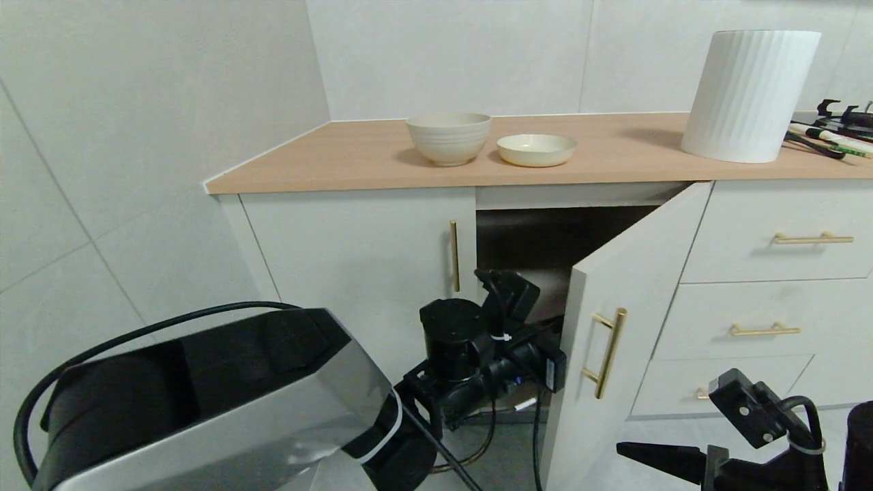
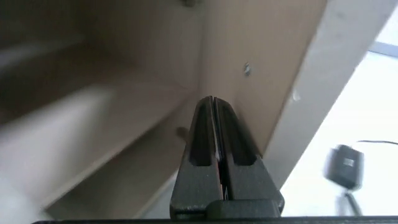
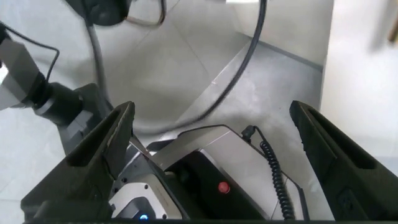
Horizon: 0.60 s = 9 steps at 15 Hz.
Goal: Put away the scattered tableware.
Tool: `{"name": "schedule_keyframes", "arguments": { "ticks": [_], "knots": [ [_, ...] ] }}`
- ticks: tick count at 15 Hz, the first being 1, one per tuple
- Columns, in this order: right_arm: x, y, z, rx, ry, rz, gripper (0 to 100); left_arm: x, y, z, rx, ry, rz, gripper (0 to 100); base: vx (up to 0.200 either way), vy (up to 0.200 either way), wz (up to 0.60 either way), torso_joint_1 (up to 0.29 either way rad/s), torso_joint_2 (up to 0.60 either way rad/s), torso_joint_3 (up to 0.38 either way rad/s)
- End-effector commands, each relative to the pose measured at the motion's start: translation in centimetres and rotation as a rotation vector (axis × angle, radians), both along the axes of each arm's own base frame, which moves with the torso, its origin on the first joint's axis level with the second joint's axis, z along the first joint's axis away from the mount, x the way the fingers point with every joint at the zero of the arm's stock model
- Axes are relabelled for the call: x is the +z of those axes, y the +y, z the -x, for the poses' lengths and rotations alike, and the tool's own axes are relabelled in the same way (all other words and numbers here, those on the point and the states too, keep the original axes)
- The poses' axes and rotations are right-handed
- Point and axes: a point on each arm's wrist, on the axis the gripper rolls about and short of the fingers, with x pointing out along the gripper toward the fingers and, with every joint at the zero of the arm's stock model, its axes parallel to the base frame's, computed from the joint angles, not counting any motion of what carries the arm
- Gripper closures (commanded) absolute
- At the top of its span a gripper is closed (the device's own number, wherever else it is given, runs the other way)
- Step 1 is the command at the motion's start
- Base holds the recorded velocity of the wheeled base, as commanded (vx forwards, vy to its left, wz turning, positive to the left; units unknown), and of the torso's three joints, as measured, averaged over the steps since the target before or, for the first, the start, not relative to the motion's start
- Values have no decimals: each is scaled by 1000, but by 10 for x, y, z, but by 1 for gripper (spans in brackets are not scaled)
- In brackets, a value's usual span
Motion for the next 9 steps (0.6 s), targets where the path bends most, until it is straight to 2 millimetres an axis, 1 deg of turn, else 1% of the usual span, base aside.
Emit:
{"name": "schedule_keyframes", "arguments": {
  "ticks": [1,2,3,4,5,6,8,9],
  "knots": [
    [7,-5,16,57,-33,-39,0,33,-8,74,-298,102,70,100,0,0,0,0,0,0],
    [11,-8,21,85,-45,-61,0,40,-2,94,-400,137,67,100,0,0,0,0,0,0],
    [16,-16,33,206,-58,-116,0,55,18,119,-591,152,51,100,0,0,0,0,0,0],
    [19,-20,38,260,-68,-142,0,57,21,113,-564,141,57,100,0,0,0,0,0,0],
    [21,-21,39,263,-75,-151,0,55,28,96,-502,124,56,100,0,0,0,0,0,0],
    [21,-21,38,259,-77,-152,0,48,35,78,-441,101,37,100,0,0,0,0,0,0],
    [19,-20,36,249,-65,-139,0,39,45,47,-307,55,0,100,0,0,0,0,0,0],
    [18,-19,33,234,-59,-131,0,39,50,35,-216,32,-13,100,0,0,0,0,0,0]
  ]
}}
